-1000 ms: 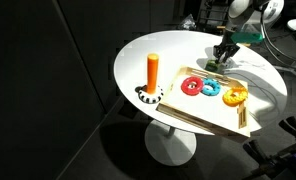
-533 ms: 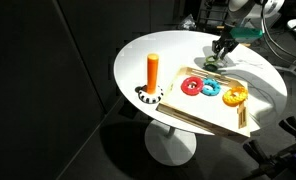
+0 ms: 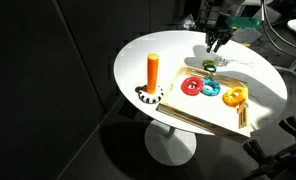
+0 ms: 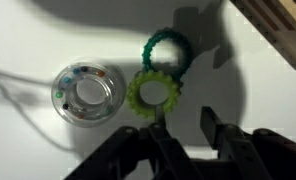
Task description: Put the dark green ring on the tray
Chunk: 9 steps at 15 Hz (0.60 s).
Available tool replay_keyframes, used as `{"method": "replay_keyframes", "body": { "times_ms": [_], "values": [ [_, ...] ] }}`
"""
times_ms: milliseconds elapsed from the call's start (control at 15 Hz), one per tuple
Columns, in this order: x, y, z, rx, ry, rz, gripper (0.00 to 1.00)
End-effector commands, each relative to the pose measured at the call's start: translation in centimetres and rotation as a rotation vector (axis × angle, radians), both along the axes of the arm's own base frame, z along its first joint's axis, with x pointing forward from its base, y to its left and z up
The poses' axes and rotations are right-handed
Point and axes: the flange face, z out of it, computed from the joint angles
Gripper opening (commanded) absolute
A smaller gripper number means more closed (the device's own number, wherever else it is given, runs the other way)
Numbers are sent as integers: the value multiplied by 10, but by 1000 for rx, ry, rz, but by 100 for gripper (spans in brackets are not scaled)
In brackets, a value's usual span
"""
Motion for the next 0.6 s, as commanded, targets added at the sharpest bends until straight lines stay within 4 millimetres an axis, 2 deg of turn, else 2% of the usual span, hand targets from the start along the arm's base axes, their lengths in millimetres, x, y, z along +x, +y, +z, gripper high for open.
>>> {"method": "replay_keyframes", "body": {
  "times_ms": [0, 67, 133, 200, 467, 533],
  "values": [
    [-3, 18, 23, 27, 4, 19, 18],
    [-3, 21, 24, 25, 7, 21, 18],
    [-2, 21, 23, 21, 13, 20, 68],
    [-1, 21, 22, 17, 17, 20, 69],
    [-4, 18, 5, 8, 65, 13, 99],
    [-7, 18, -1, 6, 84, 13, 100]
  ]
}}
